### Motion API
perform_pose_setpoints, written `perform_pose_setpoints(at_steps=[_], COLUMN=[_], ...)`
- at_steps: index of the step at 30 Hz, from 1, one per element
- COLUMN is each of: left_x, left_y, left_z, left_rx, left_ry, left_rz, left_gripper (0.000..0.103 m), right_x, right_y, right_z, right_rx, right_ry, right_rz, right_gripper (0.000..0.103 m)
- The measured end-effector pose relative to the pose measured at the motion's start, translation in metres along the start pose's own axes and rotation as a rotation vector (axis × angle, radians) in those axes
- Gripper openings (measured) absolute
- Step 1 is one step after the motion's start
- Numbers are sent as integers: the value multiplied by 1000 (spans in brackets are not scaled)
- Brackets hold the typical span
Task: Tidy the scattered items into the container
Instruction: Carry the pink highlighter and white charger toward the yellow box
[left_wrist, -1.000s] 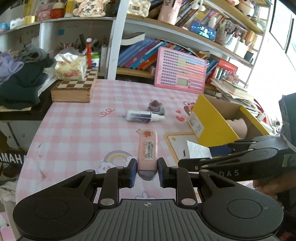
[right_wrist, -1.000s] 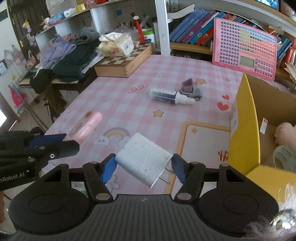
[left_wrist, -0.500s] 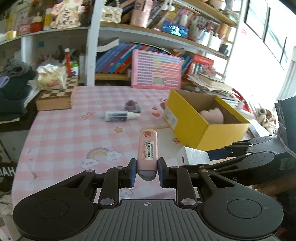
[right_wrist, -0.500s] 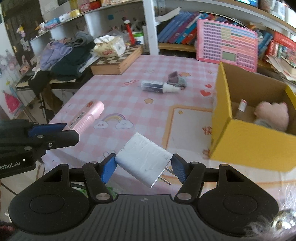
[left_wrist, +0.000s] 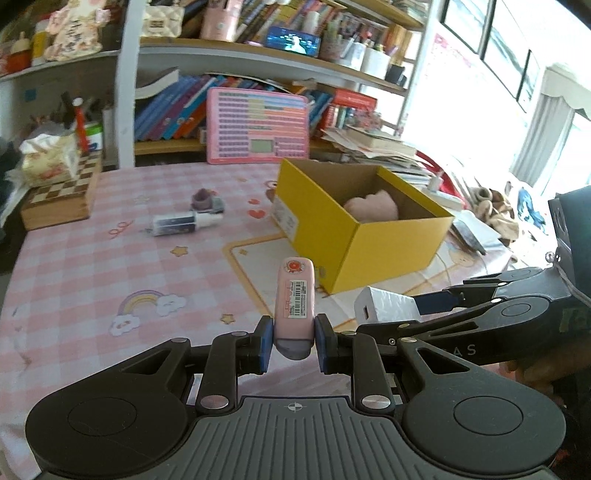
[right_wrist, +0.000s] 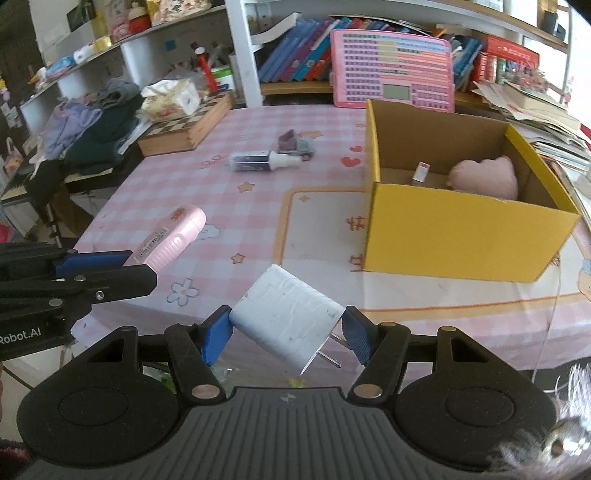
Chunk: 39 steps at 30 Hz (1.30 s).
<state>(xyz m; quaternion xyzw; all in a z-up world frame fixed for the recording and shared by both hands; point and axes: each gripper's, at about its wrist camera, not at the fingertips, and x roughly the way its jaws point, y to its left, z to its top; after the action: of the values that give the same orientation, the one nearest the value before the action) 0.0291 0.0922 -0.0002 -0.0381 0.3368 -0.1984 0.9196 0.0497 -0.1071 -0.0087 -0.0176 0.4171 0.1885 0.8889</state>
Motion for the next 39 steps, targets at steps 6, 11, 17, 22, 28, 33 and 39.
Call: perform_pose_setpoints(at_steps=[6, 11, 17, 22, 28, 33, 39], left_x=[5, 11, 24, 36, 49, 58, 71], left_y=[-11, -20, -33, -47, -64, -78, -92], left_z=[2, 5, 9, 14, 20, 26, 33], left_rx=[26, 42, 70, 98, 131, 150, 171], left_ry=[7, 15, 34, 49, 64, 68, 79], left_rz=[-43, -74, -121, -157, -189, -206, -223], left_gripper=[22, 22, 22, 22, 22, 22, 22], right_x=[-10, -17, -23, -29, -36, -41, -42], right_y=[-9, -19, -34, -51, -70, -86, -107], right_z=[-6, -10, -16, -22, -26, -27, -26], right_rx=[28, 52, 81, 118, 154, 177, 199], right_ry=[-3, -1, 3, 2, 1, -6, -2], right_rz=[-36, -64, -96, -128, -153, -175, -191], right_gripper=[63, 63, 63, 63, 63, 63, 63])
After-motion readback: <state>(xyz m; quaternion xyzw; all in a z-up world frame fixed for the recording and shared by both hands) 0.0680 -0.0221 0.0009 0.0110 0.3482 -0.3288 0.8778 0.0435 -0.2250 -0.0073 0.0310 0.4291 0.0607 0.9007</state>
